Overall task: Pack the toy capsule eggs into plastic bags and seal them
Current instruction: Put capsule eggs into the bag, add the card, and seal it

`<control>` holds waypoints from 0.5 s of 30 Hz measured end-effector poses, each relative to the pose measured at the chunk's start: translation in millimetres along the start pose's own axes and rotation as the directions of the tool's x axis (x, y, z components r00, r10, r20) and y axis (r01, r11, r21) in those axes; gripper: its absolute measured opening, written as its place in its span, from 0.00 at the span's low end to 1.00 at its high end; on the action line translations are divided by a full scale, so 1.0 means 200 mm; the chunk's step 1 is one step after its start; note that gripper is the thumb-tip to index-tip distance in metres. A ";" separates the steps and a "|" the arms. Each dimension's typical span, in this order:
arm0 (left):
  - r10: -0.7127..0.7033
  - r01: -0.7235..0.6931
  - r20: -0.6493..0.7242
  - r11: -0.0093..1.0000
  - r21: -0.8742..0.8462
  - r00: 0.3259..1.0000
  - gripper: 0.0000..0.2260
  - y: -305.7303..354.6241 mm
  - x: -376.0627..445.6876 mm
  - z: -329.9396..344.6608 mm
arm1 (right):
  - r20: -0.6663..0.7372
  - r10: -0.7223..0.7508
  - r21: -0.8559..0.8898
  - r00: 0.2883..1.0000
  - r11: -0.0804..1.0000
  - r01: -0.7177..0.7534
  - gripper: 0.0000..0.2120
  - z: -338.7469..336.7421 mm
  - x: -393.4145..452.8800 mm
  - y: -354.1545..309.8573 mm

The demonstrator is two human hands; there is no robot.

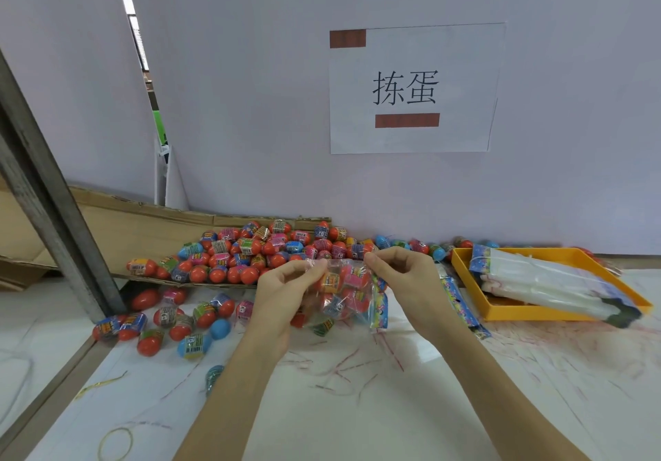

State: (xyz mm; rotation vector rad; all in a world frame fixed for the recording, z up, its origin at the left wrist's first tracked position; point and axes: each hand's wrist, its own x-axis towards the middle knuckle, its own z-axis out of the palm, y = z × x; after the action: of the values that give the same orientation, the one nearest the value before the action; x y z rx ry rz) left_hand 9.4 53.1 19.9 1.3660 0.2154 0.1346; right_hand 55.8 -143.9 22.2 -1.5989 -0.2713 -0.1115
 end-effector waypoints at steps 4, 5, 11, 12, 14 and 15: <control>0.074 -0.075 -0.020 0.996 -0.053 0.997 0.13 0.01 0.00 0.00 | 0.049 -0.033 -0.012 0.998 0.999 0.033 0.05 0.00 0.00 -0.01; 0.105 -0.105 -0.018 0.994 -0.009 0.994 0.12 0.01 0.00 0.00 | 0.088 -0.042 -0.029 0.995 0.999 0.044 0.04 0.00 0.00 -0.01; 0.310 -0.335 0.134 0.906 0.258 0.941 0.11 -0.02 -0.02 0.03 | 0.288 -0.082 -0.132 0.954 0.983 0.124 0.07 0.04 -0.04 -0.04; 0.320 -0.334 0.096 0.911 0.242 0.943 0.14 -0.02 -0.02 0.04 | 0.272 -0.057 -0.117 0.961 0.989 0.092 0.05 0.05 -0.04 -0.04; 0.272 -0.267 -0.004 0.949 0.168 0.962 0.19 -0.01 -0.01 0.05 | 0.193 -0.022 -0.094 0.981 0.995 0.041 0.02 0.05 -0.03 -0.03; 0.238 -0.233 -0.024 0.963 0.134 0.971 0.21 -0.01 -0.01 0.05 | 0.143 -0.016 -0.073 0.990 0.997 0.026 0.02 0.04 -0.03 -0.03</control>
State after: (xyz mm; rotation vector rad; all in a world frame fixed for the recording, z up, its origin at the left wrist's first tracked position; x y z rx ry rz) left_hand 10.1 43.8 20.0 1.5180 0.0952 0.3524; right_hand 48.3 -136.3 26.0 -1.6818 -0.3987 -0.0239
